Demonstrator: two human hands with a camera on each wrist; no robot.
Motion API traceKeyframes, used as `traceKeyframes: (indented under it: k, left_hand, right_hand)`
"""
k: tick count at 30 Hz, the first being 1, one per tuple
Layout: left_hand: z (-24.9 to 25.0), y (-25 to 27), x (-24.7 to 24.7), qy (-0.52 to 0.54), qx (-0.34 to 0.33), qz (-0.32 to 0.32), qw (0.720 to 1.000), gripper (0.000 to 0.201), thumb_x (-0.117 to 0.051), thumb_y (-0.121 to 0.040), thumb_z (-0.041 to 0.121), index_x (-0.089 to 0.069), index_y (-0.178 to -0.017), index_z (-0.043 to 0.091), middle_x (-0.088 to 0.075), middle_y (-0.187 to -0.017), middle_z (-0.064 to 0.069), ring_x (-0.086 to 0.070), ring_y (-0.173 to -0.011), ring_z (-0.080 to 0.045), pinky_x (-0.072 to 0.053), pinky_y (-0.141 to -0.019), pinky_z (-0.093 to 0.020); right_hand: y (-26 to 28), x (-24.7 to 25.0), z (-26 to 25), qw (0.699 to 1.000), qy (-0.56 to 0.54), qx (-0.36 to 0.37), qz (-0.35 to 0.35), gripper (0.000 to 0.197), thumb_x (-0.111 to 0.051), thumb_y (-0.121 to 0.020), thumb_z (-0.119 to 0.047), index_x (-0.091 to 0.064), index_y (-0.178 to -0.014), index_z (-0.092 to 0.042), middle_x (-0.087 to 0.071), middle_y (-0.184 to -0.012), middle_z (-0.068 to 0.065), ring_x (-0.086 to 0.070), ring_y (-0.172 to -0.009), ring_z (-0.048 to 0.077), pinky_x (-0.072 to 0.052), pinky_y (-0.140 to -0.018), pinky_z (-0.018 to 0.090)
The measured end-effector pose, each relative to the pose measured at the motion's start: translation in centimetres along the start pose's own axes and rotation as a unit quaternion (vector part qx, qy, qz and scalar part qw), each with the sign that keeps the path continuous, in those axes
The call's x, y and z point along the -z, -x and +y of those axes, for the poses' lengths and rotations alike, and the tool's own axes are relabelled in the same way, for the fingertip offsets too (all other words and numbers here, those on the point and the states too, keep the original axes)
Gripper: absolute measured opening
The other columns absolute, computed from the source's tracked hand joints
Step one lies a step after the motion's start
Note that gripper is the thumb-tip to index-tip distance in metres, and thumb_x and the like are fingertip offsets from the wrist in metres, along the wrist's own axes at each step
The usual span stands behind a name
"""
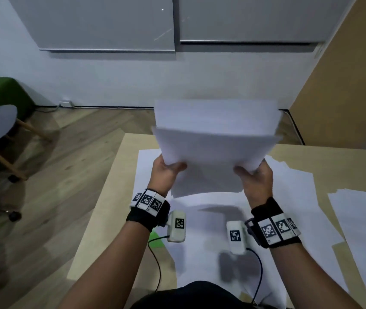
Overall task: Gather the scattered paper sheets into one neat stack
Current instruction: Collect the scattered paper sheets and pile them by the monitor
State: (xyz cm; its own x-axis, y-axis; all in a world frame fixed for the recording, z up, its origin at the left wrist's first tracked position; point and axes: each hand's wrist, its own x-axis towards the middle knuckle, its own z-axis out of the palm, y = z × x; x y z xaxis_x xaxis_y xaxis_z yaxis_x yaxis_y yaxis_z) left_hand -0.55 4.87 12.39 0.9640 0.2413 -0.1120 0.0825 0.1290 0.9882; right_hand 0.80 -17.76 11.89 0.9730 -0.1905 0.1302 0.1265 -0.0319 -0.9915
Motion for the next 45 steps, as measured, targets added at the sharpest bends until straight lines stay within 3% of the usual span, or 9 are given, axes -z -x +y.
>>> traceKeyframes:
  k: [3, 10, 15, 17, 20, 26, 33, 40, 45]
  left_hand:
    - [-1.1, 0.3, 0.1, -0.050, -0.001, 0.000, 0.999, 0.026, -0.070, -0.072, -0.003, -0.065, -0.086, 0.018, -0.069, -0.085, 0.002, -0.064, -0.076, -0.010, -0.050, -0.069, -0.023]
    - [-4.9, 0.7, -1.0, -0.042, 0.098, 0.065, 0.992, 0.023, -0.075, -0.072, -0.003, -0.067, -0.084, 0.016, -0.069, -0.082, -0.002, -0.064, -0.082, -0.025, -0.049, -0.071, -0.029]
    - [-3.2, 0.9, -1.4, -0.039, 0.043, 0.026, 0.998, 0.024, -0.068, -0.077, -0.009, -0.068, -0.090, 0.012, -0.070, -0.083, 0.000, -0.064, -0.076, -0.013, -0.053, -0.070, -0.026]
    - [-3.3, 0.7, -1.3, -0.056, 0.036, 0.026, 0.997, 0.025, -0.072, -0.074, -0.002, -0.068, -0.095, 0.012, -0.070, -0.084, 0.003, -0.066, -0.077, -0.010, -0.052, -0.068, -0.022]
    - [-3.6, 0.5, -1.1, -0.070, 0.071, 0.046, 0.994, 0.030, -0.071, -0.061, 0.015, -0.067, -0.090, 0.017, -0.071, -0.087, -0.001, -0.068, -0.087, -0.026, -0.055, -0.076, -0.036]
    - [-2.2, 0.4, -1.6, -0.052, 0.056, 0.040, 0.996, 0.027, -0.066, -0.057, 0.014, -0.065, -0.084, 0.011, -0.067, -0.079, -0.004, -0.059, -0.073, -0.022, -0.049, -0.068, -0.033]
    - [-3.9, 0.5, -0.1, -0.116, 0.051, 0.050, 0.991, 0.044, -0.063, -0.063, 0.018, -0.063, -0.107, 0.021, -0.071, -0.096, 0.003, -0.067, -0.096, -0.023, -0.057, -0.081, -0.038]
    - [-3.8, 0.4, -0.4, -0.095, 0.020, 0.055, 0.994, 0.039, -0.063, -0.065, 0.014, -0.060, -0.102, 0.025, -0.070, -0.100, -0.003, -0.066, -0.095, -0.023, -0.054, -0.081, -0.038]
    - [-5.0, 0.8, -0.5, -0.082, 0.026, 0.051, 0.995, 0.044, -0.064, -0.063, 0.014, -0.060, -0.106, 0.024, -0.070, -0.103, -0.005, -0.066, -0.100, -0.025, -0.056, -0.088, -0.047]
  right_hand:
    - [0.4, 0.3, 1.2, 0.997, 0.078, -0.006, -0.006, 0.034, -0.072, -0.073, 0.005, -0.057, -0.081, -0.025, -0.065, -0.081, -0.005, -0.059, -0.069, -0.005, -0.048, -0.067, 0.021]
    - [1.8, -0.2, 5.3, 0.990, 0.091, -0.108, 0.003, 0.024, -0.079, -0.068, -0.023, -0.064, -0.086, -0.015, -0.070, -0.084, -0.001, -0.063, -0.073, 0.010, -0.055, -0.073, 0.032]
    - [1.4, -0.2, 4.0, 0.993, 0.044, -0.104, 0.038, 0.031, -0.079, -0.075, -0.012, -0.069, -0.104, -0.014, -0.074, -0.097, -0.004, -0.070, -0.093, 0.015, -0.053, -0.084, 0.031]
    - [1.5, -0.3, 4.6, 0.991, 0.042, -0.118, 0.040, 0.039, -0.080, -0.068, -0.021, -0.068, -0.105, -0.017, -0.075, -0.097, -0.005, -0.070, -0.094, 0.016, -0.054, -0.086, 0.032]
    - [1.9, -0.9, 5.8, 0.984, 0.089, -0.151, 0.020, 0.043, -0.079, -0.065, -0.022, -0.067, -0.106, -0.018, -0.074, -0.097, -0.005, -0.070, -0.095, 0.020, -0.055, -0.090, 0.037]
    - [1.1, -1.2, 3.7, 0.989, 0.104, -0.087, 0.057, 0.037, -0.074, -0.077, -0.012, -0.064, -0.112, -0.016, -0.073, -0.098, -0.001, -0.067, -0.092, 0.018, -0.052, -0.085, 0.031]
    - [1.8, -0.3, 5.4, 0.982, 0.140, -0.122, 0.034, 0.035, -0.074, -0.076, -0.011, -0.064, -0.109, -0.015, -0.070, -0.094, -0.002, -0.065, -0.091, 0.021, -0.053, -0.086, 0.034]
    - [1.2, -0.6, 5.0, 0.991, 0.083, -0.098, 0.044, 0.028, -0.072, -0.077, -0.008, -0.067, -0.102, -0.016, -0.072, -0.090, -0.005, -0.068, -0.084, 0.013, -0.053, -0.077, 0.028]
    - [1.5, -0.5, 5.8, 0.986, 0.108, -0.124, 0.001, 0.026, -0.071, -0.076, -0.003, -0.066, -0.098, -0.017, -0.070, -0.088, -0.002, -0.066, -0.087, 0.022, -0.046, -0.074, 0.025]
